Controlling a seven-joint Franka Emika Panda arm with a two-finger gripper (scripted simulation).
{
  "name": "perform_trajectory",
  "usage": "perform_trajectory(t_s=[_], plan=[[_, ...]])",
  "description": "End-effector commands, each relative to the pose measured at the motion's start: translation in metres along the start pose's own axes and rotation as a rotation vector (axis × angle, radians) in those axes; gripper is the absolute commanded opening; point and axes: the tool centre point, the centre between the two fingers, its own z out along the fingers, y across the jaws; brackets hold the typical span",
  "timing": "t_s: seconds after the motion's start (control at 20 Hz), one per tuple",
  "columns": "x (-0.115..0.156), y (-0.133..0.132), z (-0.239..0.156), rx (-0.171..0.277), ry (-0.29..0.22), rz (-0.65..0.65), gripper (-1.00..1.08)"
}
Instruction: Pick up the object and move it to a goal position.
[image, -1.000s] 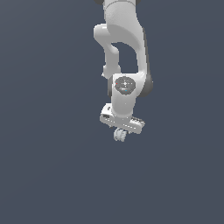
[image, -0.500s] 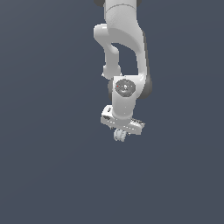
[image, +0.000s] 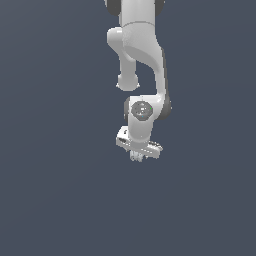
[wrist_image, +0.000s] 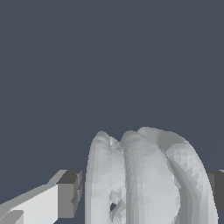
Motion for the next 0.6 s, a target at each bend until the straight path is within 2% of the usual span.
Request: perform_trajectory(t_s=[0.0,0.05,0.55], plan=[[0.001,-0.0006,0.0019,0.001,0.002,0.0,1.0],[0.001,-0.0006,0.0019,0.001,0.002,0.0,-1.0],[0.0011,-0.0007,0.0013,0.001,0.002,0.0,-1.0]])
